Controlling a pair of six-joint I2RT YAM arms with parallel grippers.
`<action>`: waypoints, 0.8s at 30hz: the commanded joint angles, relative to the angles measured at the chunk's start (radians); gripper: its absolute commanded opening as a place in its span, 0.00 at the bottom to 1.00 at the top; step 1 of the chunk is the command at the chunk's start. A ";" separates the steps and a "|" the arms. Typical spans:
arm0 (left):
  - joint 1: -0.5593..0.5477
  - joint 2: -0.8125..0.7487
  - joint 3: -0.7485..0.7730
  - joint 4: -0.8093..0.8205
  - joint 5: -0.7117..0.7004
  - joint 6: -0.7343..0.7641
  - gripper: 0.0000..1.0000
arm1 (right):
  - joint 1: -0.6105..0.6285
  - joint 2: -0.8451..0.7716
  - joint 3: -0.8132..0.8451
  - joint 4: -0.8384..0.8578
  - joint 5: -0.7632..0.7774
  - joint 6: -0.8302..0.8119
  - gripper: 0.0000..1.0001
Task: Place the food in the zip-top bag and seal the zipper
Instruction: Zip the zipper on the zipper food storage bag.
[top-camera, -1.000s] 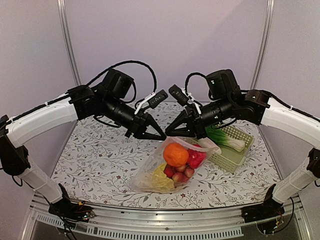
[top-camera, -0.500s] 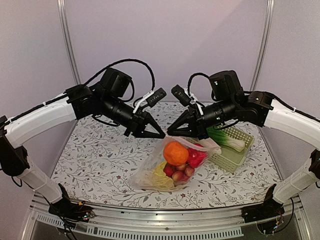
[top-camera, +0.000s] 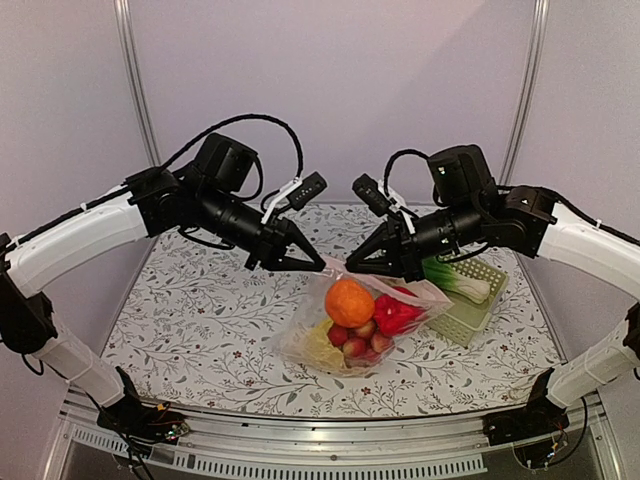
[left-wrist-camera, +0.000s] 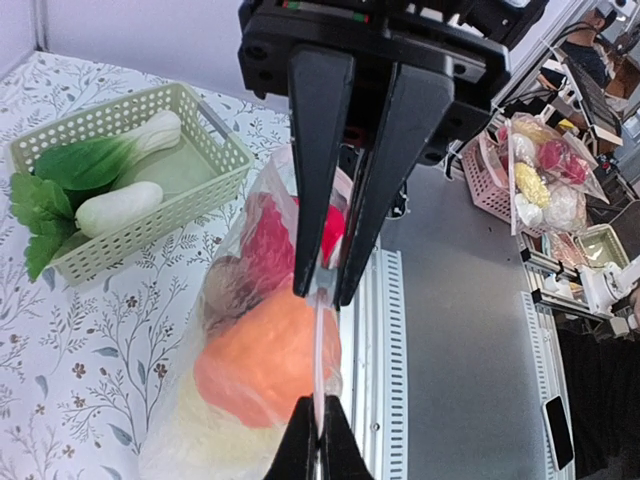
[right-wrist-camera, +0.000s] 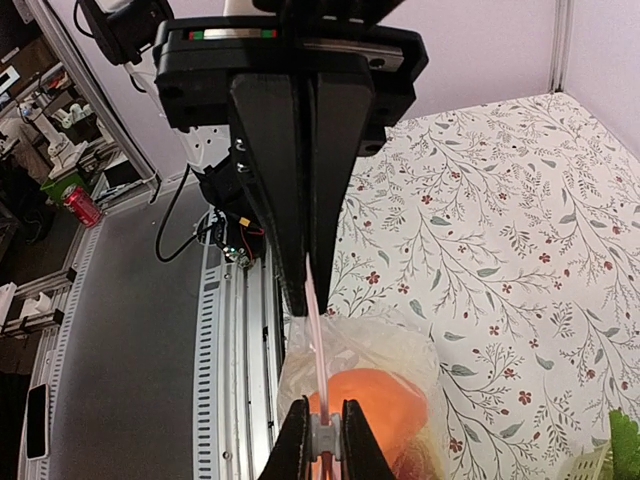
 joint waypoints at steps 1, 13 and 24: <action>0.040 -0.057 0.015 0.000 -0.028 0.016 0.00 | -0.016 -0.040 -0.023 -0.097 0.042 -0.004 0.00; 0.055 -0.098 -0.019 0.047 -0.160 0.002 0.00 | -0.017 -0.063 -0.038 -0.135 0.125 -0.014 0.00; 0.077 -0.129 -0.050 0.081 -0.272 -0.009 0.00 | -0.019 -0.095 -0.054 -0.161 0.194 -0.008 0.00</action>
